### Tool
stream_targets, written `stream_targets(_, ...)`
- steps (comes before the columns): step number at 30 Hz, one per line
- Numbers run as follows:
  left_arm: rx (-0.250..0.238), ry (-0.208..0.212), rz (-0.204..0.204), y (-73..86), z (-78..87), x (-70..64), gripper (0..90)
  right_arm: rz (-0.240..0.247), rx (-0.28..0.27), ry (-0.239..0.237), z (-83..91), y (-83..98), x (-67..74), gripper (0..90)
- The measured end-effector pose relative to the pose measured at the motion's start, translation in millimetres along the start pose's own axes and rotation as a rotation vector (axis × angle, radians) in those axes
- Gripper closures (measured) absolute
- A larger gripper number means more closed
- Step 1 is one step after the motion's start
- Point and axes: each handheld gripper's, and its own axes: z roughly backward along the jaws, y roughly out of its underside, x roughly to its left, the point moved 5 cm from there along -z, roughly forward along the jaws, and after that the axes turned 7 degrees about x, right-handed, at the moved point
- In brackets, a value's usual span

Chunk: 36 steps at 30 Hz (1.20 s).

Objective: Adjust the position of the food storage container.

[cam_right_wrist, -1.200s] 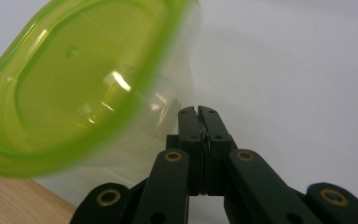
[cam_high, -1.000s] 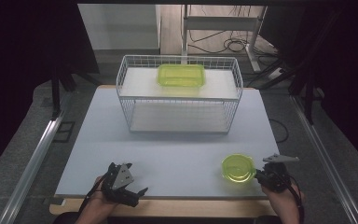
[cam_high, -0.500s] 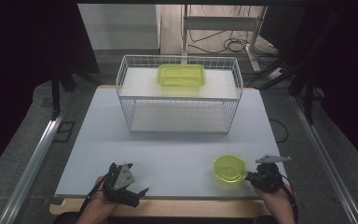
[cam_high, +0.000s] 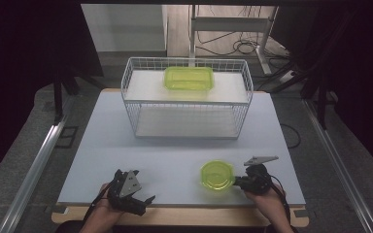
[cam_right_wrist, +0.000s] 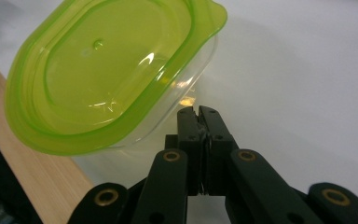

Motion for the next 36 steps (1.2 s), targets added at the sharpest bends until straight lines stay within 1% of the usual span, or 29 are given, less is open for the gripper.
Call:
stream_targets(5,0.006,0.000,-0.006,0.5,0.0,0.1,2.1,0.022,0.009,-0.052,-12.3,-14.5,10.6,87.0)
stream_targets(10,0.004,-0.004,-0.005,0.6,0.6,0.7,2.1,0.053,0.024,-0.079,-27.2,-30.1,21.8,87.1)
stream_targets(12,0.004,-0.004,-0.005,0.7,0.8,0.8,2.1,0.065,0.028,-0.084,-31.9,-34.6,25.5,87.2)
stream_targets(15,0.001,-0.003,-0.004,0.7,1.0,0.4,2.1,0.089,0.033,-0.067,-36.6,-39.2,27.6,87.5)
stream_targets(18,0.003,-0.004,-0.008,1.0,1.5,1.1,2.1,0.084,0.031,-0.040,-31.1,-35.7,23.0,88.6)
stream_targets(20,0.004,-0.005,-0.007,1.1,1.2,1.4,2.1,0.071,0.026,-0.040,-24.3,-29.1,21.8,88.9)
stream_targets(22,0.005,-0.005,-0.008,1.0,1.0,1.1,2.1,0.071,0.030,-0.024,-18.2,-19.9,23.3,89.0)
stream_targets(24,0.006,-0.006,-0.010,0.6,0.8,0.4,2.1,0.072,0.030,-0.039,-15.0,-14.2,27.7,89.0)
stream_targets(26,0.008,-0.004,-0.013,0.3,0.3,-0.4,2.1,0.084,0.031,-0.052,-14.0,-10.1,34.3,88.9)
stream_targets(29,0.010,-0.005,-0.015,0.1,-0.1,-0.6,2.1,0.102,0.040,-0.078,-17.2,-10.2,43.4,88.8)
stream_targets(30,0.009,-0.005,-0.014,0.1,0.1,-0.5,2.1,0.109,0.044,-0.080,-19.4,-11.5,46.0,88.7)
stream_targets(32,0.008,-0.008,-0.013,0.4,0.6,0.2,2.1,0.124,0.057,-0.080,-24.4,-14.1,49.2,88.6)
stream_targets(36,0.008,-0.008,-0.010,0.9,0.5,0.9,2.1,0.133,0.074,-0.089,-33.5,-19.1,52.6,88.6)
